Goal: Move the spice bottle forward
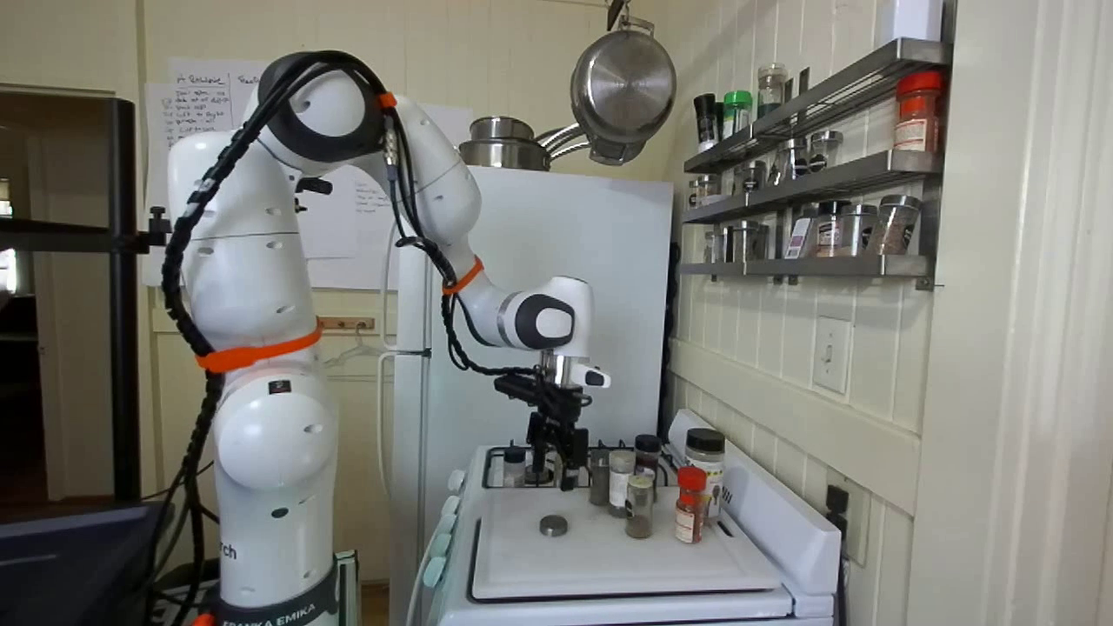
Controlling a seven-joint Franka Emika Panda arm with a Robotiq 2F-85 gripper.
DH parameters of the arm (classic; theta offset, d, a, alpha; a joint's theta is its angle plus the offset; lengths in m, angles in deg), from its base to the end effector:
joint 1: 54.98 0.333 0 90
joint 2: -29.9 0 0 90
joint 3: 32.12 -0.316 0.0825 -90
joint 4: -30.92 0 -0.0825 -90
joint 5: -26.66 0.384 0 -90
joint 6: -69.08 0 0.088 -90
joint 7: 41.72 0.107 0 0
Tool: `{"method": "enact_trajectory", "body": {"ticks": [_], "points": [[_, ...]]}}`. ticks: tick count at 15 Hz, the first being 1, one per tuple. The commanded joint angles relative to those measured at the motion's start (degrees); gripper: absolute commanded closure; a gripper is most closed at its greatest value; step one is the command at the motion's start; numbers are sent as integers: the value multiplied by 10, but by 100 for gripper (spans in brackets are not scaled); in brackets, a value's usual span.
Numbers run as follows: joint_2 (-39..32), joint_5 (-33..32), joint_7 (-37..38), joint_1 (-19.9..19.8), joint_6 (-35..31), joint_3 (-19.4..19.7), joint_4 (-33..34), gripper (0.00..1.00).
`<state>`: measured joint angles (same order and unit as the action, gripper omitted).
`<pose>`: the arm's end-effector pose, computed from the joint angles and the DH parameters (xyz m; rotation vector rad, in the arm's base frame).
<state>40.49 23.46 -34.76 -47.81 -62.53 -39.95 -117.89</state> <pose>0.4020 0.1049 0.3103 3.0401 0.2684 -0.1577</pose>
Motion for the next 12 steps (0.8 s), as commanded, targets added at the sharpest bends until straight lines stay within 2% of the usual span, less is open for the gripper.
{"method": "enact_trajectory", "body": {"ticks": [1,3,5,7,8,10,12], "points": [[109,29,20,-4,90,6,-19,0],[171,14,58,-19,150,8,-16,0],[223,-18,112,-45,229,1,-3,0],[281,-67,130,-70,302,-6,10,0],[219,-33,105,-51,253,2,16,0],[264,-54,114,-66,290,2,19,0],[282,-58,118,-70,296,-1,17,0]]}}
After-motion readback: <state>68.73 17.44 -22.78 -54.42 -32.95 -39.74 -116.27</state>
